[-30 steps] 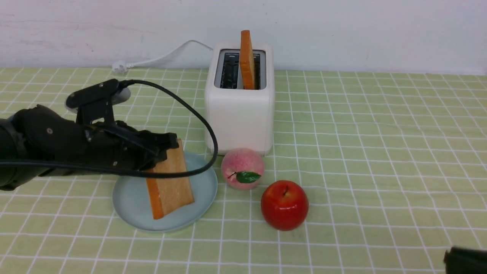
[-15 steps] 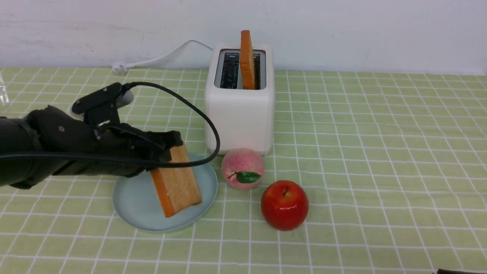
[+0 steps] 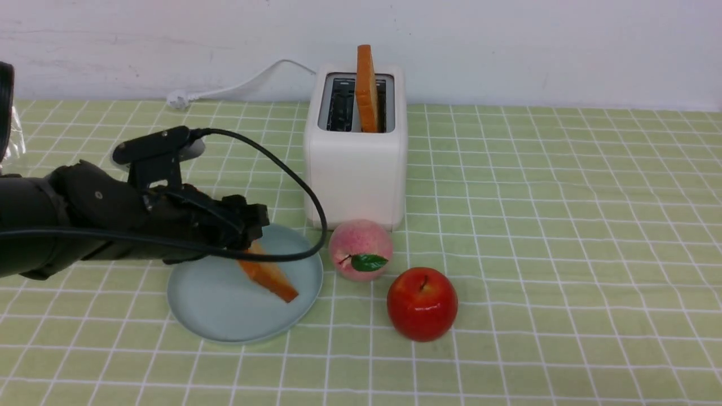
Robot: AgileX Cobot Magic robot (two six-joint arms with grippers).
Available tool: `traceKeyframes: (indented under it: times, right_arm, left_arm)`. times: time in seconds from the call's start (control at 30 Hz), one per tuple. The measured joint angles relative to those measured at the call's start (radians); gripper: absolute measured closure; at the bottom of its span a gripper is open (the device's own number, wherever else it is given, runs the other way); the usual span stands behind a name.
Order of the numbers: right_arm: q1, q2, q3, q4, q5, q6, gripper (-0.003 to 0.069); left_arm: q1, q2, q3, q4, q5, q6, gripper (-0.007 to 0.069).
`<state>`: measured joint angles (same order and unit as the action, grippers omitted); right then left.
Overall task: Take toasted bread from bread machine on green coffee tablecloth place on plate.
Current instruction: 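Place the slice of bread on the plate with the left gripper, then grasp the toast slice in the toaster and pull it up out of the slot with the right gripper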
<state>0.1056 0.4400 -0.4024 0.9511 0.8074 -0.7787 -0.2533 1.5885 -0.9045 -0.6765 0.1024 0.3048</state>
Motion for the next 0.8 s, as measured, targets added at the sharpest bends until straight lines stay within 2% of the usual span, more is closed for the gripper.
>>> traceKeyframes:
  times: [0.17,0.4,0.57,0.6,0.63,0.8]
  right_arm:
    - [0.0,0.0,0.0,0.005,0.0,0.0,0.0609]
    - [0.0,0.0,0.0,0.005,-0.001,0.0,0.0608]
    - [0.0,0.0,0.0,0.006,-0.005,0.0,0.0608]
    - [0.0,0.0,0.0,0.006,-0.006,0.0,0.0608]
    - [0.0,0.0,0.0,0.01,-0.016,0.0,0.0608]
    - [0.0,0.029,-0.038,0.024,-0.036,0.011,0.0608]
  left_arm:
    - [0.0,-0.019,0.0,0.042,-0.002,0.008,0.0118]
    - [0.0,-0.078,0.005,0.064,0.029,0.011,0.0141]
    - [0.0,-0.197,0.005,0.159,0.083,0.011,0.0285]
    - [0.0,-0.202,0.005,0.163,0.083,0.011,0.0293]
    - [0.0,-0.25,0.005,0.186,0.119,0.011,0.0375]
    - [0.0,-0.401,0.007,0.199,0.249,0.011,0.0618]
